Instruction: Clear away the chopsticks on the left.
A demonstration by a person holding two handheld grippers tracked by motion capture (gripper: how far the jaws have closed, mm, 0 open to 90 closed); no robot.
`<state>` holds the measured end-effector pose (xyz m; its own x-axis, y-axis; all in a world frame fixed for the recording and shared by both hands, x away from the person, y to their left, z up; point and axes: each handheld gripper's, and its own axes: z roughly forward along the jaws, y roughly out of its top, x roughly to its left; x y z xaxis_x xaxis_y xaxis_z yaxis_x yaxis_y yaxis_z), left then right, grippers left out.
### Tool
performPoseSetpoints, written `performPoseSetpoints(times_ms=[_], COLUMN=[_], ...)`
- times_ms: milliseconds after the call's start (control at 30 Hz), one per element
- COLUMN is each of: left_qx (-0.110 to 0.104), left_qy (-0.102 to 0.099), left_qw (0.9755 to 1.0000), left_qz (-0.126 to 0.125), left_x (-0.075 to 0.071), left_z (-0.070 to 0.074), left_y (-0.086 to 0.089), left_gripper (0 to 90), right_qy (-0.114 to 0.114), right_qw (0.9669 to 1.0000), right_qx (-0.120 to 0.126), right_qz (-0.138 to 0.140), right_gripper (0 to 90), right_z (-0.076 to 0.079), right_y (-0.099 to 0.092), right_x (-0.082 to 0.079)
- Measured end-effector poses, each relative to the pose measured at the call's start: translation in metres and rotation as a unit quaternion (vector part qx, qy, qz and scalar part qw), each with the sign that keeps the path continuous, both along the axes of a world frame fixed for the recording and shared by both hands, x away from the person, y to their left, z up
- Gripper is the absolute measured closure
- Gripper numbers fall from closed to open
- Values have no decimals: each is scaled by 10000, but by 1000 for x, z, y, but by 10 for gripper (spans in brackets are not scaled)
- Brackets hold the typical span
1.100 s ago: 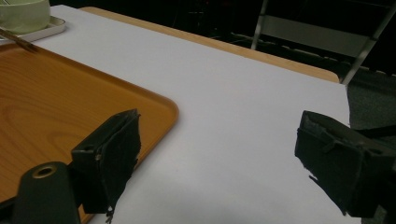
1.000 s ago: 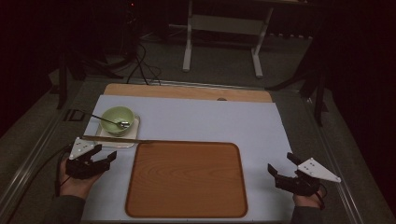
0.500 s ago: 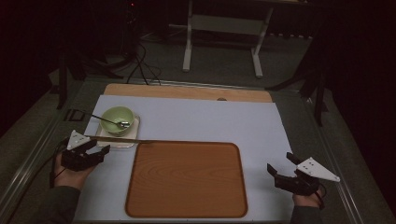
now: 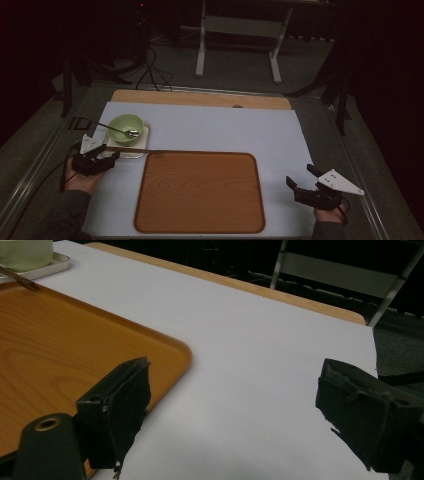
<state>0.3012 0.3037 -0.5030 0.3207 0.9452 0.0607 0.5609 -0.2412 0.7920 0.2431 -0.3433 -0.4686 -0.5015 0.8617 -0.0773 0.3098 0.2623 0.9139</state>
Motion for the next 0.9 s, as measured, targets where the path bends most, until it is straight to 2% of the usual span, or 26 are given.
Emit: performPoseSetpoints(times_ms=[433,900], left_qx=[107,208], left_qy=[153,115], left_qw=[9996,9994], left_qz=[-213,-245], left_x=[20,22], left_z=[-15,-22], left_y=[-12,-14], left_gripper=[434,402], right_qy=[34,51], right_qw=[10000,10000], right_qx=[-35,-50], right_qz=[24,51], right_gripper=[141,140], right_z=[0,0], right_y=[0,0], right_x=[0,-1])
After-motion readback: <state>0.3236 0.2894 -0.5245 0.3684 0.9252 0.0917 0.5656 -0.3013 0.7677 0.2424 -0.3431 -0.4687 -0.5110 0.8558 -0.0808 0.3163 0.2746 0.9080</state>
